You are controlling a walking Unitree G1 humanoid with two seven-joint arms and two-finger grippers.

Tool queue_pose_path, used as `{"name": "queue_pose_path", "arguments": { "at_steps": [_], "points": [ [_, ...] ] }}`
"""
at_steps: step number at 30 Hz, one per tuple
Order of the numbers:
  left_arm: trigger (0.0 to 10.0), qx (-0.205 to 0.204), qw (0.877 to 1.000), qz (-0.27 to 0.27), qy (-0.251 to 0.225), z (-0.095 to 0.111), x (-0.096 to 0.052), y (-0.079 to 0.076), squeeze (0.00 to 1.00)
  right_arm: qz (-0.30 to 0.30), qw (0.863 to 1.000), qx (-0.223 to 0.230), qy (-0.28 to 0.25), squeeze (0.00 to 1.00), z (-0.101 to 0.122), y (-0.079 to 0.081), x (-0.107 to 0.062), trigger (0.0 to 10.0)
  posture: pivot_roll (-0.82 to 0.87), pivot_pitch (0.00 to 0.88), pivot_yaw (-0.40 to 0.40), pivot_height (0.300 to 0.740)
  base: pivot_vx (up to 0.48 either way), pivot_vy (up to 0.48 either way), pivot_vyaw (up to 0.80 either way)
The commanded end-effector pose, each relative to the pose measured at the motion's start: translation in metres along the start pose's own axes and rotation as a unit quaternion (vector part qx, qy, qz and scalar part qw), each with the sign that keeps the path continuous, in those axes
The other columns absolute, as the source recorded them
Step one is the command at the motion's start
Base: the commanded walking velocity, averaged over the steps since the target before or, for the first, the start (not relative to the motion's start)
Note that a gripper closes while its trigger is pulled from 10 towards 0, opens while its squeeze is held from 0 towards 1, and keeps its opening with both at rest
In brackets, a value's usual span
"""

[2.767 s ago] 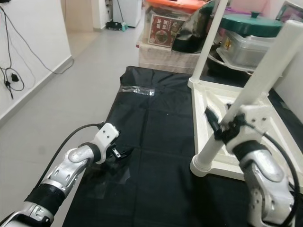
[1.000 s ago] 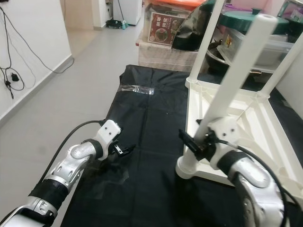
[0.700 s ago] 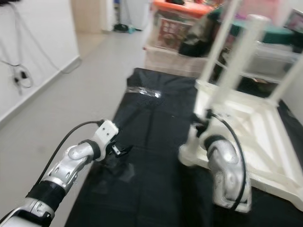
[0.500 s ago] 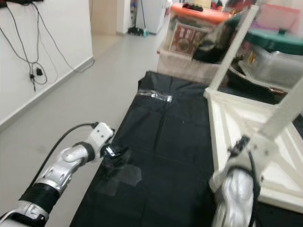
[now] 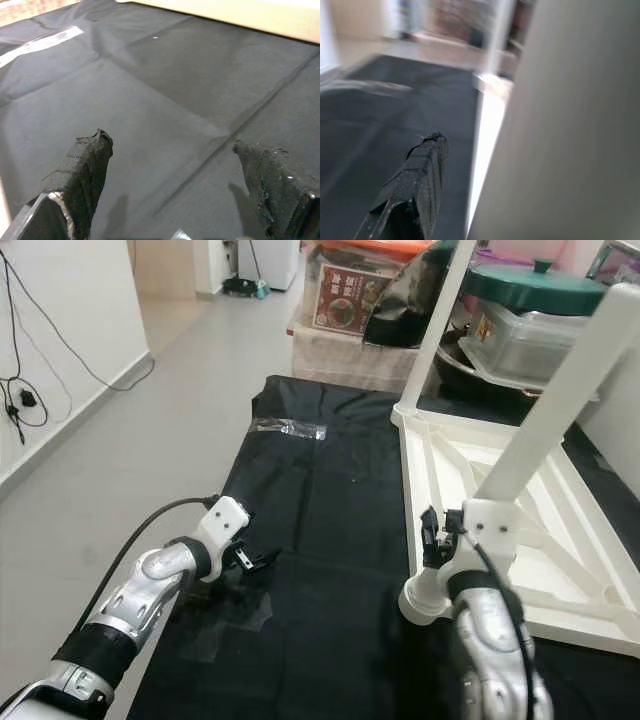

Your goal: Building children table

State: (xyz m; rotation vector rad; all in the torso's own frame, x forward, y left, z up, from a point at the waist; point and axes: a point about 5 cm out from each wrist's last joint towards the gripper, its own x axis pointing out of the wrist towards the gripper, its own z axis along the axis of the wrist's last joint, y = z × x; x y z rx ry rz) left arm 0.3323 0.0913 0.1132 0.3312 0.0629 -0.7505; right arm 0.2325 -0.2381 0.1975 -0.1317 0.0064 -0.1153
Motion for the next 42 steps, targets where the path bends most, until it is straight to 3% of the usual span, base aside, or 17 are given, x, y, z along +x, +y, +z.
{"name": "queue_pose_path", "arguments": {
  "at_steps": [1,5,9,12,14,16,17,26,28,29,30,33,35,36,40,41,42],
  "points": [
    [10.0,-0.005,1.0,0.002,-0.001,0.0,-0.001,0.0,0.0,0.027,0.999,0.009,-0.015,0.0,0.006,-0.001,-0.002,10.0,0.1,0.0,-0.116,0.74,0.0,0.0,0.0],
    [10.0,0.001,1.0,-0.006,-0.001,0.0,0.002,-0.005,0.0,0.239,0.97,-0.039,0.006,0.0,-0.008,-0.01,0.008,10.0,0.1,0.0,-0.119,0.74,0.0,0.0,0.0],
    [10.0,0.001,1.0,-0.002,-0.003,0.002,0.005,-0.002,0.0,0.301,0.953,-0.041,0.022,0.0,-0.019,-0.005,0.014,10.0,0.11,0.0,-0.12,0.74,0.0,0.0,0.0],
    [10.0,0.004,1.0,-0.006,-0.01,0.007,0.007,-0.005,0.0,0.351,0.935,-0.035,0.025,0.0,-0.024,-0.002,0.034,7.5,0.13,0.0,-0.125,0.74,0.0,0.0,0.0],
    [10.0,0.003,1.0,-0.006,-0.011,0.007,0.006,-0.005,0.0,0.36,0.932,-0.03,0.009,0.0,-0.017,-0.003,0.04,2.0,0.13,0.0,-0.126,0.74,0.0,0.0,0.0],
    [10.0,0.003,1.0,-0.006,-0.012,0.007,0.006,-0.004,0.0,0.364,0.931,-0.027,0.003,0.0,-0.015,-0.004,0.041,2.0,0.13,0.0,-0.126,0.74,0.0,0.0,0.0],
    [10.0,0.003,1.0,-0.006,-0.011,0.006,0.005,-0.005,0.0,0.357,0.934,-0.011,-0.002,0.0,-0.013,-0.006,0.044,0.0,0.13,0.0,-0.127,0.74,0.0,0.0,0.0],
    [10.0,0.002,1.0,-0.007,-0.009,0.003,0.004,-0.005,0.0,0.197,0.979,0.037,-0.03,0.0,-0.022,-0.028,0.057,0.0,0.12,0.0,-0.126,0.74,0.0,0.0,0.0],
    [10.0,0.001,1.0,-0.008,-0.009,0.002,0.003,-0.005,0.0,-0.055,0.997,0.035,0.035,0.0,-0.044,-0.049,0.046,0.0,0.11,0.0,-0.117,0.74,0.0,0.0,0.0],
    [10.0,0.001,1.0,-0.008,-0.009,0.002,0.003,-0.005,0.0,-0.055,0.997,0.035,0.035,0.0,-0.044,-0.049,0.046,0.0,0.11,0.0,-0.117,0.74,0.0,0.0,0.0],
    [10.0,-0.001,1.0,-0.011,-0.008,0.001,0.002,-0.007,0.0,-0.312,0.941,0.049,0.118,0.0,-0.069,-0.056,0.0,0.0,0.09,0.0,-0.102,0.74,0.0,0.0,0.0],
    [10.0,0.0,1.0,-0.013,-0.007,0.0,0.002,-0.007,0.0,-0.356,0.924,0.034,0.137,0.0,-0.073,-0.051,-0.018,0.0,0.09,0.0,-0.102,0.74,0.0,0.0,0.0],
    [10.0,0.0,1.0,-0.016,-0.006,0.0,0.003,-0.008,0.0,-0.372,0.917,0.022,0.145,0.0,-0.075,-0.041,-0.031,2.1,0.08,0.0,-0.088,0.74,0.0,0.0,0.0],
    [10.0,0.0,1.0,-0.02,-0.007,0.001,0.003,-0.009,0.0,-0.341,0.929,0.018,0.143,0.0,-0.073,-0.025,-0.033,10.0,0.07,0.0,-0.078,0.74,0.0,0.0,0.0],
    [10.0,0.004,1.0,-0.026,-0.007,0.003,0.005,-0.007,0.0,-0.24,0.966,0.032,0.094,0.0,-0.058,0.005,-0.023,10.0,0.06,0.0,-0.067,0.74,0.0,0.0,0.0],
    [10.0,0.006,1.0,-0.027,-0.007,0.003,0.006,-0.007,0.0,-0.216,0.972,0.052,0.069,1.0,-0.05,0.007,-0.018,10.0,0.06,0.0,-0.068,0.74,0.0,0.0,0.0],
    [10.0,0.007,1.0,-0.026,-0.007,0.004,0.006,-0.005,0.0,-0.183,0.98,0.071,0.029,1.0,-0.037,0.009,-0.011,10.0,0.07,0.0,-0.076,0.74,0.0,0.0,0.0]
  ]
}}
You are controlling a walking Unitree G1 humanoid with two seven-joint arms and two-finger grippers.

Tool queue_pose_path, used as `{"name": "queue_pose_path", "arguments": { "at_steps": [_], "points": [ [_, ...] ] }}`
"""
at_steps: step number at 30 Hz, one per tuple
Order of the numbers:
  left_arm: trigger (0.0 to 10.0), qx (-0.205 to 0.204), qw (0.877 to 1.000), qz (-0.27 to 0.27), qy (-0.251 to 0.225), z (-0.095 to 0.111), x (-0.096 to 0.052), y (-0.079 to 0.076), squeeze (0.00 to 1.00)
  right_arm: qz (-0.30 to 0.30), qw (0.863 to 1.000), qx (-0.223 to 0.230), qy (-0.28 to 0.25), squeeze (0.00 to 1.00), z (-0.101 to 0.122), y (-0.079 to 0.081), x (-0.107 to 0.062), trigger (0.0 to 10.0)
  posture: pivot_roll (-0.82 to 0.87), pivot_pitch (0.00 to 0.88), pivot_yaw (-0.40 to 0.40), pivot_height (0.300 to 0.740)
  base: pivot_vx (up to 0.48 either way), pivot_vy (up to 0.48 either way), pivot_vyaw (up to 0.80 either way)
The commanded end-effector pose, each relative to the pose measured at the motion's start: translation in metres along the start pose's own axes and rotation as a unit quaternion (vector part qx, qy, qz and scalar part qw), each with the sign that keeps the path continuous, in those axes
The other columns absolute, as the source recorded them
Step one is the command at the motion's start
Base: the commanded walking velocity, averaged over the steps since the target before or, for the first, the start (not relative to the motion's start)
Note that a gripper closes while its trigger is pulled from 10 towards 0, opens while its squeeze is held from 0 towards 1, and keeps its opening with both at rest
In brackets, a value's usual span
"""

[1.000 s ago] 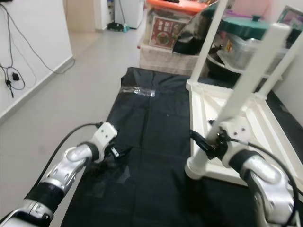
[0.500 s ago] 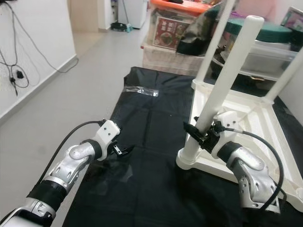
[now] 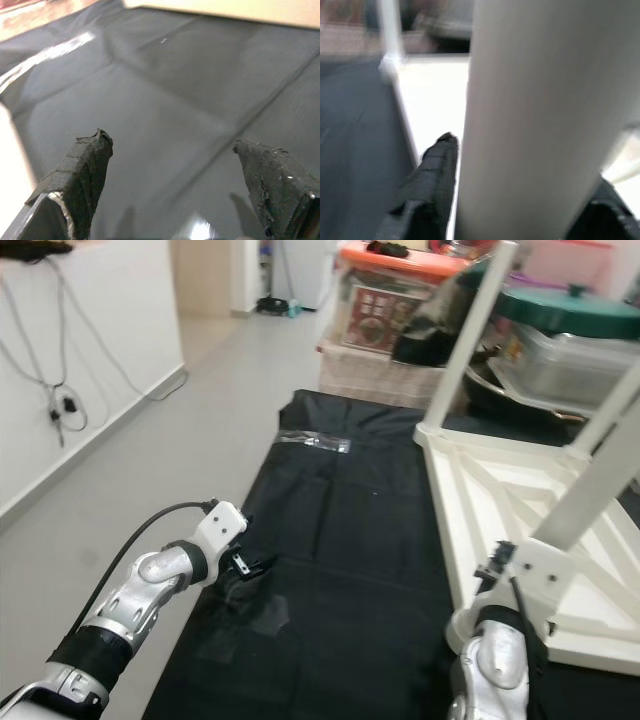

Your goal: Building children table

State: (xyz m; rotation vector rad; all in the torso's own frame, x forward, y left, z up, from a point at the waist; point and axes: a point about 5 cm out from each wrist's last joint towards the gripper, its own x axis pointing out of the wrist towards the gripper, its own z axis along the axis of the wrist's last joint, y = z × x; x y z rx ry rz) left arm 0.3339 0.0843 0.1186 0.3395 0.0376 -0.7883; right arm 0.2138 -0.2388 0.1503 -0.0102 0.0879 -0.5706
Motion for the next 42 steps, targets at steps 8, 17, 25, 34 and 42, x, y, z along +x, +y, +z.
{"name": "queue_pose_path", "arguments": {
  "at_steps": [8,17,25,34,42],
  "points": [
    [10.0,-0.007,1.0,-0.002,-0.001,-0.002,0.001,-0.004,0.0,0.211,0.971,-0.004,-0.109,0.0,0.064,-0.007,0.019,10.0,0.08,0.0,-0.088,0.74,0.0,0.0,0.0],
    [10.0,-0.006,1.0,-0.002,-0.003,-0.002,0.005,-0.005,0.0,0.469,0.881,-0.058,-0.032,0.0,0.024,0.002,0.031,10.0,0.09,0.0,-0.095,0.74,0.0,0.0,0.0],
    [10.0,-0.003,1.0,-0.004,-0.007,0.0,0.005,-0.007,0.0,0.525,0.851,-0.022,-0.011,0.0,0.008,0.029,0.044,1.3,0.12,0.0,-0.105,0.74,0.0,0.0,0.0],
    [10.0,-0.001,1.0,0.006,0.005,-0.008,-0.005,0.001,0.0,0.154,0.987,0.017,0.048,0.0,-0.007,-0.002,0.081,0.0,0.11,0.0,-0.105,0.74,0.0,0.0,0.0],
    [10.0,-0.009,1.0,-0.006,-0.002,-0.006,-0.002,-0.007,0.0,-0.065,0.99,-0.022,0.123,0.0,-0.042,-0.006,0.018,0.0,0.09,0.0,-0.079,0.74,0.0,0.0,0.0]
  ]
}}
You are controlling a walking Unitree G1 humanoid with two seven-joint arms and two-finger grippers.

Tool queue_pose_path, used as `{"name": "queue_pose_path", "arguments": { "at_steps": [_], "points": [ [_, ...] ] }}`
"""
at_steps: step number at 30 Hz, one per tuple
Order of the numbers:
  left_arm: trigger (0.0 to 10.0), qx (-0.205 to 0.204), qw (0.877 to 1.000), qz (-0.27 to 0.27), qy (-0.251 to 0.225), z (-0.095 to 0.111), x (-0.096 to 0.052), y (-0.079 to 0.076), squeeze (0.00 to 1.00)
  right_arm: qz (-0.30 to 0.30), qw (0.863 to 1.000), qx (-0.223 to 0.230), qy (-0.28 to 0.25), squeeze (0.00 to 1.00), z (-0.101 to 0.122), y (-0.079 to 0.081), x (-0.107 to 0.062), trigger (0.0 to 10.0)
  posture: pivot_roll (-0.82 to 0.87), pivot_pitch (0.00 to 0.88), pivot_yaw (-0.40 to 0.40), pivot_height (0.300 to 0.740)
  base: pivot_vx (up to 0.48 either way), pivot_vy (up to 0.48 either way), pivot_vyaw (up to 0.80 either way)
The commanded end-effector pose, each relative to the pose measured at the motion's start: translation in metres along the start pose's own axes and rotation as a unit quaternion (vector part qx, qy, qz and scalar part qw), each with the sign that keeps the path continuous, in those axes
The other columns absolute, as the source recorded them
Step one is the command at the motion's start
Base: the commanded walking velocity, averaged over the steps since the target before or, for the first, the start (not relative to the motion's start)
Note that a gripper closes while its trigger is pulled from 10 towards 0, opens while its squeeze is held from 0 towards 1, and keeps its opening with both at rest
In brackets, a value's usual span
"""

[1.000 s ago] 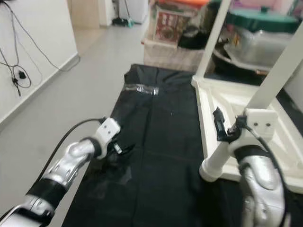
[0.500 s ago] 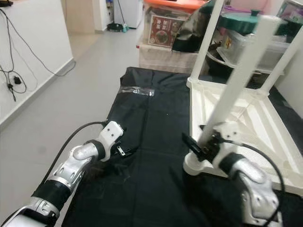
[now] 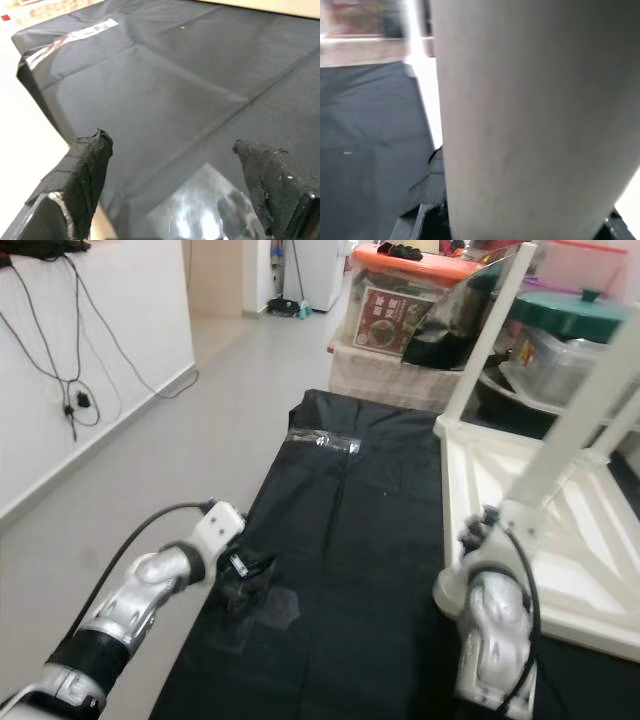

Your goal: Building children table

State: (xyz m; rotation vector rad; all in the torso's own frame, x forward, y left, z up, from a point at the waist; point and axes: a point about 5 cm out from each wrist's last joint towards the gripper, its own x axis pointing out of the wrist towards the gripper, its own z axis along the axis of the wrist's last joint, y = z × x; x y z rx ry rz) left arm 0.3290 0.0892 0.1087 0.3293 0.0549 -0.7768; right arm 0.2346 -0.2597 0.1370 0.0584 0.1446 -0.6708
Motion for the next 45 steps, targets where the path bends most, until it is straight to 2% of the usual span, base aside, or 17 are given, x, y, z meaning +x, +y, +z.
{"name": "queue_pose_path", "arguments": {
  "at_steps": [1,6,7,11,12,19,26,27,29,30,31,32,33,34,40,43,45],
  "points": [
    [10.0,0.001,1.0,-0.014,-0.007,0.004,0.003,-0.004,0.0,0.022,0.995,-0.055,0.079,0.0,-0.029,0.011,-0.02,8.5,0.09,0.0,-0.079,0.74,0.0,0.0,0.0],
    [10.0,0.008,1.0,-0.018,-0.004,0.004,0.005,0.0,0.0,0.136,0.989,-0.062,0.003,0.0,0.002,0.039,-0.028,10.0,0.07,0.0,-0.071,0.74,0.0,0.0,0.0],
    [10.0,0.008,1.0,-0.016,-0.007,0.006,0.007,0.001,0.0,0.159,0.987,-0.035,-0.015,1.0,0.013,0.042,-0.025,10.0,0.08,0.0,-0.079,0.74,0.0,0.0,0.0],
    [10.0,0.005,1.0,-0.01,-0.012,0.009,0.008,0.002,0.0,0.221,0.974,0.038,-0.019,1.0,0.031,0.044,-0.019,10.0,0.08,0.0,-0.084,0.74,0.0,0.0,0.0],
    [10.0,0.003,1.0,-0.009,-0.014,0.01,0.008,0.001,0.0,0.26,0.963,0.059,-0.033,0.0,0.043,0.042,-0.017,10.0,0.09,0.0,-0.09,0.74,0.0,0.0,0.0],
    [10.0,0.0,1.0,-0.013,-0.012,0.005,0.007,-0.006,0.0,0.478,0.872,0.005,-0.105,0.0,0.073,0.025,-0.028,10.0,0.09,0.0,-0.098,0.74,0.0,0.0,0.0],
    [10.0,0.001,1.0,-0.005,-0.012,0.006,0.008,-0.003,0.0,0.562,0.825,-0.011,-0.059,0.0,0.059,0.033,-0.026,10.0,0.1,0.0,-0.116,0.74,0.0,0.0,0.0],
    [10.0,0.0,1.0,-0.003,-0.016,0.007,0.008,-0.003,0.0,0.588,0.807,0.004,-0.054,0.0,0.058,0.036,-0.028,7.2,0.12,0.0,-0.124,0.74,0.0,0.0,0.0],
    [10.0,-0.001,1.0,-0.002,-0.019,0.008,0.008,-0.004,0.0,0.603,0.796,0.015,-0.054,0.0,0.058,0.038,-0.031,7.2,0.12,0.0,-0.122,0.74,0.0,0.0,0.0],
    [10.0,-0.002,1.0,-0.001,-0.018,0.007,0.007,-0.004,0.0,0.613,0.788,0.022,-0.057,0.0,0.058,0.04,-0.034,4.7,0.11,0.0,-0.119,0.74,0.0,0.0,0.0],
    [10.0,-0.002,1.0,-0.001,-0.018,0.007,0.007,-0.004,0.0,0.613,0.788,0.022,-0.057,0.0,0.058,0.04,-0.034,4.7,0.11,0.0,-0.119,0.74,0.0,0.0,0.0],
    [10.0,-0.002,1.0,-0.002,-0.016,0.005,0.005,-0.004,0.0,0.615,0.785,0.025,-0.063,0.0,0.057,0.041,-0.037,2.6,0.11,0.0,-0.116,0.74,0.0,0.0,0.0],
    [10.0,-0.002,1.0,-0.003,-0.013,0.004,0.005,-0.004,0.0,0.614,0.786,0.03,-0.065,0.0,0.056,0.041,-0.037,2.6,0.11,0.0,-0.116,0.74,0.0,0.0,0.0],
    [10.0,0.0,1.0,-0.005,-0.012,0.003,0.004,-0.004,0.0,0.611,0.789,0.037,-0.062,0.0,0.053,0.041,-0.038,0.0,0.11,0.0,-0.112,0.74,0.0,0.0,0.0],
    [10.0,0.002,1.0,-0.007,-0.011,0.004,0.005,-0.003,0.0,0.578,0.811,0.068,-0.053,0.0,0.048,0.038,-0.032,0.0,0.1,0.0,-0.109,0.74,0.0,0.0,0.0],
    [10.0,0.0,1.0,-0.008,-0.017,0.007,0.007,-0.004,0.0,0.152,0.988,0.01,0.005,0.0,0.024,0.003,0.011,0.0,0.09,0.0,-0.1,0.74,0.0,0.0,0.0],
    [10.0,0.0,1.0,-0.013,-0.017,0.006,0.007,-0.007,0.0,-0.048,0.998,-0.025,0.028,0.0,0.007,-0.028,0.002,0.0,0.09,0.0,-0.097,0.74,0.0,0.0,0.0]
  ]
}}
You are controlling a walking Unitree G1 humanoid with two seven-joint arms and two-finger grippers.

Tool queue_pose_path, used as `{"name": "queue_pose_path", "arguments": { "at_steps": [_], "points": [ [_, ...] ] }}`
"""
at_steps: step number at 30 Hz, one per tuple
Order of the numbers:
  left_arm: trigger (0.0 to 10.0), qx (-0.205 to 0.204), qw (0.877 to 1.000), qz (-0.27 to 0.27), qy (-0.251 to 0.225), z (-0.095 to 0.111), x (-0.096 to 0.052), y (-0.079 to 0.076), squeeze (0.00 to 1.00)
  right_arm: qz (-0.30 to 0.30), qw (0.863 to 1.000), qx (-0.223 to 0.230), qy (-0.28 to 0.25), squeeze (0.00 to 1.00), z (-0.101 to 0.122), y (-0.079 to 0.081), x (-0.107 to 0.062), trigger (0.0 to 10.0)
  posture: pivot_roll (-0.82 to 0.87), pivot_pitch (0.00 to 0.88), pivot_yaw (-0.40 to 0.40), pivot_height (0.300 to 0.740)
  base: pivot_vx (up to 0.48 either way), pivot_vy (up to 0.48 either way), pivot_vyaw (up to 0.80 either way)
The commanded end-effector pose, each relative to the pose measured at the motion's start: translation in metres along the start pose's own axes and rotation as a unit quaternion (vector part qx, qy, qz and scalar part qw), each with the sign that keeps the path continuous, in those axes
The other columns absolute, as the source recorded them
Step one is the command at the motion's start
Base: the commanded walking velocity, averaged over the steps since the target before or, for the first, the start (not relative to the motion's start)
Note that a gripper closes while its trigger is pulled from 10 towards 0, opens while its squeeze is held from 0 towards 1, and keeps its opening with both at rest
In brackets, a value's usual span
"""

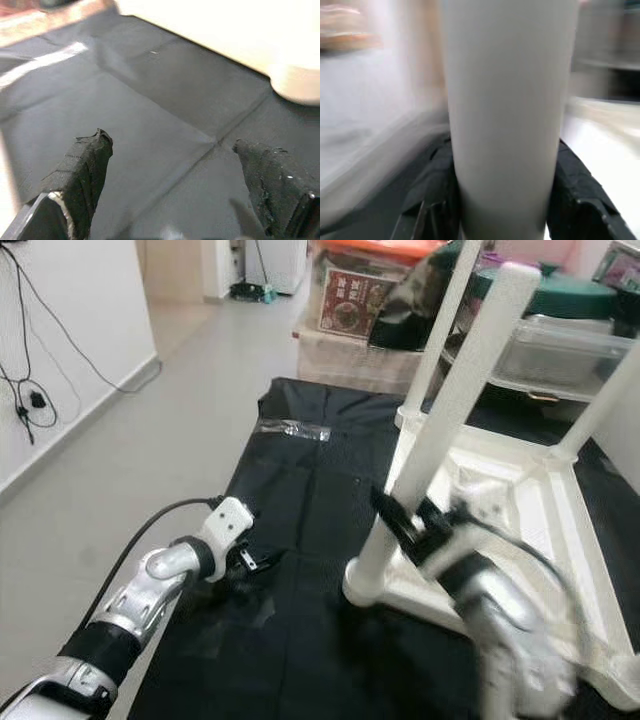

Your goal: Building children table

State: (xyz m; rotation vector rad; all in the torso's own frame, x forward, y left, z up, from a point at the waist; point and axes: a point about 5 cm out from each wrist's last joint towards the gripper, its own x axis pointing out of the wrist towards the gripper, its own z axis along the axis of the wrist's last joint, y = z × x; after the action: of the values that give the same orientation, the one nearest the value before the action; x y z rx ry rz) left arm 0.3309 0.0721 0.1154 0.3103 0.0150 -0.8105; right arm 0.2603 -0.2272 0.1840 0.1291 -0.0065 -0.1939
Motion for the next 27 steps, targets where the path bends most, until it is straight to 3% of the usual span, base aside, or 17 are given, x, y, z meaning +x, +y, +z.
{"name": "queue_pose_path", "arguments": {
  "at_steps": [1,3,4,6,7,9,12,13,17,18,19,20,23,24,25,26,27],
  "points": [
    [10.0,0.0,1.0,0.0,0.006,-0.005,-0.005,0.001,0.0,-0.286,0.952,-0.06,0.086,0.0,-0.032,-0.068,-0.029,0.0,0.09,0.0,-0.097,0.74,0.0,0.0,0.0],
    [10.0,0.001,1.0,-0.002,0.007,-0.006,-0.005,0.0,0.0,-0.306,0.944,-0.081,0.087,0.0,-0.036,-0.068,-0.038,0.0,0.09,0.0,-0.097,0.74,0.0,0.0,0.0],
    [10.0,0.002,1.0,-0.004,0.006,-0.005,-0.006,0.0,0.0,-0.284,0.949,-0.099,0.091,0.0,-0.042,-0.05,-0.048,0.0,0.09,0.0,-0.09,0.74,0.0,0.0,0.0],
    [10.0,0.003,1.0,-0.003,0.007,-0.004,-0.007,0.003,0.0,-0.218,0.967,-0.098,0.094,0.0,-0.045,-0.026,-0.047,0.0,0.09,0.0,-0.087,0.74,0.0,0.0,0.0],
    [10.0,0.004,1.0,-0.001,0.008,-0.005,-0.007,0.005,0.0,-0.179,0.976,-0.084,0.089,0.0,-0.043,-0.015,-0.044,10.0,0.08,0.0,-0.084,0.74,0.0,0.0,0.0],
    [10.0,0.005,1.0,0.001,0.01,-0.005,-0.006,0.008,0.0,-0.122,0.988,-0.072,0.067,0.0,-0.036,-0.001,-0.039,10.0,0.08,0.0,-0.082,0.74,0.0,0.0,0.0],
    [10.0,0.006,1.0,0.001,0.01,-0.005,-0.006,0.008,0.0,-0.101,0.992,-0.062,0.051,0.0,-0.031,0.005,-0.036,10.0,0.08,0.0,-0.083,0.74,0.0,0.0,0.0],
    [10.0,0.006,1.0,0.001,0.009,-0.004,-0.005,0.007,0.0,-0.095,0.993,-0.06,0.032,1.0,-0.023,0.003,-0.032,10.0,0.08,0.0,-0.085,0.74,0.0,0.0,0.0],
    [10.0,0.006,1.0,0.0,0.007,-0.003,-0.003,0.006,0.0,-0.107,0.992,-0.068,0.014,1.0,-0.012,-0.007,-0.024,10.0,0.08,0.0,-0.096,0.74,0.0,0.0,0.0],
    [10.0,0.004,1.0,0.001,0.004,-0.002,-0.003,0.005,0.0,-0.108,0.991,-0.077,0.005,0.0,-0.005,-0.017,-0.017,10.0,0.09,0.0,-0.101,0.74,0.0,0.0,0.0],
    [10.0,0.002,1.0,0.002,0.002,-0.002,-0.002,0.004,0.0,-0.071,0.995,-0.063,-0.008,0.0,0.007,-0.024,-0.01,10.0,0.08,0.0,-0.104,0.74,0.0,0.0,0.0],
    [10.0,0.002,1.0,0.002,0.002,-0.002,-0.002,0.004,0.0,-0.071,0.995,-0.063,-0.008,0.0,0.007,-0.024,-0.01,10.0,0.08,0.0,-0.104,0.74,0.0,0.0,0.0],
    [10.0,0.0,1.0,0.003,0.002,-0.003,-0.003,0.003,0.0,0.026,0.999,-0.025,-0.04,0.0,0.025,-0.028,-0.004,10.0,0.08,0.0,-0.106,0.74,0.0,0.0,0.0],
    [10.0,0.0,1.0,0.003,0.003,-0.003,-0.003,0.002,0.0,0.084,0.995,0.013,-0.047,0.0,0.03,-0.023,-0.005,10.0,0.08,0.0,-0.11,0.74,0.0,0.0,0.0],
    [10.0,0.0,1.0,0.004,0.003,-0.004,-0.002,0.002,0.0,0.154,0.987,0.009,-0.046,0.0,0.029,-0.013,-0.009,10.0,0.08,0.0,-0.11,0.74,0.0,0.0,0.0],
    [10.0,0.0,1.0,0.004,0.003,-0.004,-0.002,0.002,0.0,0.154,0.987,0.009,-0.046,0.0,0.029,-0.013,-0.009,10.0,0.08,0.0,-0.11,0.74,0.0,0.0,0.0],
    [10.0,-0.001,1.0,0.004,0.002,-0.003,-0.002,0.002,0.0,0.219,0.975,-0.007,-0.031,0.0,0.021,-0.004,-0.013,10.0,0.08,0.0,-0.11,0.74,0.0,0.0,0.0]
  ]
}}
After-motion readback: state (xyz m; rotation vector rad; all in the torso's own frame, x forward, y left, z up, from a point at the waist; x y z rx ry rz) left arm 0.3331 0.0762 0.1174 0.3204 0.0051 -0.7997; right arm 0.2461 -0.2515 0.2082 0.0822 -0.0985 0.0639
